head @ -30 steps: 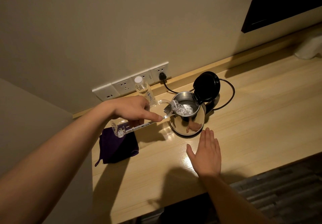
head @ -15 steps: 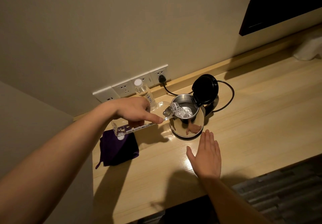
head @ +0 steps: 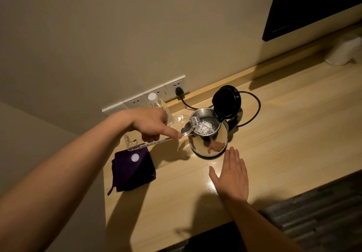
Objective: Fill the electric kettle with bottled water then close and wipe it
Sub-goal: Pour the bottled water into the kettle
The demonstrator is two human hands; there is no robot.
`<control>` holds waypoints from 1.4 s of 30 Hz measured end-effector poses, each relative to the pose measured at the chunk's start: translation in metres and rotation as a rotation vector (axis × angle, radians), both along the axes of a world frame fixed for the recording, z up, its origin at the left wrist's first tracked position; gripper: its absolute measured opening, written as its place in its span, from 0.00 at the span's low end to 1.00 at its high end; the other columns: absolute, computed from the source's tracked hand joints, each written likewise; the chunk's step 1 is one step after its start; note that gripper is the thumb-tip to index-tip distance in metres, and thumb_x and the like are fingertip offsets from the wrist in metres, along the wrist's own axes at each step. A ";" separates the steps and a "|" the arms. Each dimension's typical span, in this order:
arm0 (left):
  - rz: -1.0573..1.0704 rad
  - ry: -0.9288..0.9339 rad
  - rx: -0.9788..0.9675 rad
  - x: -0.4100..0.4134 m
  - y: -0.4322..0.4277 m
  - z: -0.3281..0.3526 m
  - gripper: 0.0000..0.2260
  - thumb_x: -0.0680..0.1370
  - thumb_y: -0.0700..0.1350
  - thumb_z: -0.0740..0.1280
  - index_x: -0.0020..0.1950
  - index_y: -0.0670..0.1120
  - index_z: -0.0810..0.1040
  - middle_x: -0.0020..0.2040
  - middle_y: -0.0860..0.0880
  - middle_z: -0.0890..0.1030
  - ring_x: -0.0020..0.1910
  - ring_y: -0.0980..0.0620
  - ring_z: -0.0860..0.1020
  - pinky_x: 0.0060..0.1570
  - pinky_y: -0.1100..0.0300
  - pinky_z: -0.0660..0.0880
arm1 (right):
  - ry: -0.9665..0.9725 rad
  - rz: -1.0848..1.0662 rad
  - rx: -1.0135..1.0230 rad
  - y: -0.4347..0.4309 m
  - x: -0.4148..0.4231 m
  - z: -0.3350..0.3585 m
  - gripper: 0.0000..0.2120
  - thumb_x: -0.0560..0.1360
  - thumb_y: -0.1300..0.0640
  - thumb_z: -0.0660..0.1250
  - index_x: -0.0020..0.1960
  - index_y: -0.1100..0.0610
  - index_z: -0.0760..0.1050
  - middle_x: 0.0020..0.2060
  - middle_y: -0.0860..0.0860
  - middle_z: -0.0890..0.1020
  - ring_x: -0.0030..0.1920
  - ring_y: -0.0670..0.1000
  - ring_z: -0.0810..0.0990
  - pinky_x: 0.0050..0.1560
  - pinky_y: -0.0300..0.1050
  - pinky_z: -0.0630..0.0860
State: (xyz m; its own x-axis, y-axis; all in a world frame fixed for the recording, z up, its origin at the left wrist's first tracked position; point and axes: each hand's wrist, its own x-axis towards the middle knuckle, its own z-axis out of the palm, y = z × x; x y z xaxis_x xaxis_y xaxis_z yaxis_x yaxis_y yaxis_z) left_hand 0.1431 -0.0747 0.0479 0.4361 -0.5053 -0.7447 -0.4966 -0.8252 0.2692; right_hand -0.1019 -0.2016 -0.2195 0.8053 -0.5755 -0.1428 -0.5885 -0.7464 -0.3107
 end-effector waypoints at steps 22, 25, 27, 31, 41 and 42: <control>-0.127 -0.096 0.262 0.001 -0.046 0.021 0.33 0.73 0.65 0.74 0.50 0.32 0.83 0.35 0.42 0.81 0.30 0.44 0.77 0.29 0.57 0.75 | 0.009 -0.004 -0.006 0.000 0.000 -0.001 0.43 0.79 0.34 0.53 0.83 0.60 0.51 0.83 0.56 0.55 0.83 0.53 0.51 0.82 0.53 0.51; -0.157 -0.143 0.284 -0.003 -0.058 0.025 0.26 0.73 0.63 0.76 0.39 0.38 0.79 0.28 0.44 0.77 0.23 0.46 0.74 0.26 0.58 0.73 | 0.008 -0.003 -0.007 0.001 0.000 0.000 0.43 0.79 0.34 0.54 0.83 0.60 0.52 0.83 0.56 0.55 0.83 0.54 0.51 0.82 0.53 0.52; -0.182 -0.179 0.296 -0.005 -0.065 0.027 0.25 0.74 0.61 0.76 0.34 0.40 0.76 0.21 0.47 0.73 0.18 0.49 0.70 0.24 0.59 0.71 | 0.012 -0.001 -0.013 0.000 0.001 0.000 0.43 0.79 0.34 0.53 0.83 0.61 0.51 0.83 0.56 0.55 0.83 0.54 0.51 0.82 0.53 0.51; -0.244 -0.235 0.311 -0.009 -0.074 0.028 0.24 0.73 0.60 0.77 0.34 0.41 0.75 0.20 0.48 0.71 0.20 0.48 0.70 0.27 0.58 0.71 | 0.014 0.004 -0.022 0.000 0.000 -0.001 0.43 0.79 0.33 0.53 0.83 0.60 0.50 0.83 0.56 0.55 0.83 0.54 0.50 0.82 0.52 0.51; -0.239 -0.239 0.312 -0.012 -0.070 0.026 0.24 0.74 0.59 0.76 0.34 0.41 0.74 0.19 0.49 0.70 0.20 0.49 0.68 0.27 0.57 0.70 | 0.015 0.005 -0.015 0.000 0.000 -0.001 0.43 0.79 0.33 0.53 0.83 0.60 0.50 0.83 0.56 0.54 0.83 0.53 0.49 0.82 0.53 0.52; -0.228 -0.232 0.312 -0.011 -0.067 0.026 0.24 0.74 0.59 0.76 0.35 0.41 0.75 0.22 0.47 0.72 0.21 0.48 0.69 0.27 0.58 0.70 | 0.014 0.006 -0.017 0.000 -0.001 -0.002 0.43 0.79 0.33 0.53 0.83 0.61 0.51 0.83 0.56 0.55 0.83 0.54 0.50 0.82 0.53 0.52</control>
